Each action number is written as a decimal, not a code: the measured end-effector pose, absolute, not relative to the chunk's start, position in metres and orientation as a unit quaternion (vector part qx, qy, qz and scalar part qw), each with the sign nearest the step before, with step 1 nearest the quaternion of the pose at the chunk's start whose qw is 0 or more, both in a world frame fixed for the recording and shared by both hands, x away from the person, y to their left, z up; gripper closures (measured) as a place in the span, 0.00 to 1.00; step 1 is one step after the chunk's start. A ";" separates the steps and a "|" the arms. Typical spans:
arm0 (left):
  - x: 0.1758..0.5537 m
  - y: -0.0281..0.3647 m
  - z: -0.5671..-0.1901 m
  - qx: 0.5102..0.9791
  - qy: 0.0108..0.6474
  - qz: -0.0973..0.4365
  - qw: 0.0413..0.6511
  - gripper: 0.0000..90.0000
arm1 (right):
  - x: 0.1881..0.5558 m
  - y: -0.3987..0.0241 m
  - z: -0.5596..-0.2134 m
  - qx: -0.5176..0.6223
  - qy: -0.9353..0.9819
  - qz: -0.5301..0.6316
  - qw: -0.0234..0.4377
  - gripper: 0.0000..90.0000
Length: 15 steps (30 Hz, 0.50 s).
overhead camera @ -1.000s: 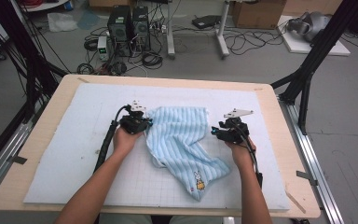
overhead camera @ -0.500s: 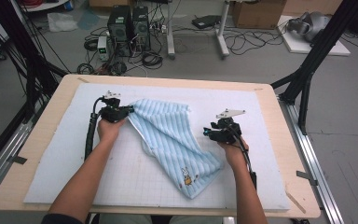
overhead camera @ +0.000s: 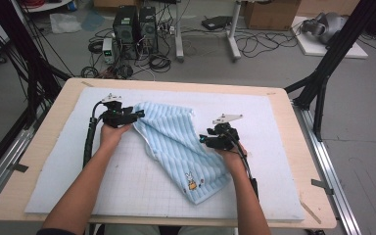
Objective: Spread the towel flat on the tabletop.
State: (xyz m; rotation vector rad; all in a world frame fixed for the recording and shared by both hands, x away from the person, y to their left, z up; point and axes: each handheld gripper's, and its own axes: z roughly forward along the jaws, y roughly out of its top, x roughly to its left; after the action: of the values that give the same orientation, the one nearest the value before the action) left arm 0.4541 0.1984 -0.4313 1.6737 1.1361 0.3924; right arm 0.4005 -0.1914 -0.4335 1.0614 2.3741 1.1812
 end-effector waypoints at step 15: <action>0.422 0.200 -0.422 0.704 0.428 0.163 0.543 0.38 | 0.411 -0.147 -0.439 0.321 0.855 0.379 0.149 0.95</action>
State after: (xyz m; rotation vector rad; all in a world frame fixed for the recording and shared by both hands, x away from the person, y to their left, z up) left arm 0.4220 0.1998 -0.4216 1.6705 1.0172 0.3880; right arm 0.4110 -0.1466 -0.4393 0.9220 2.4587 1.0904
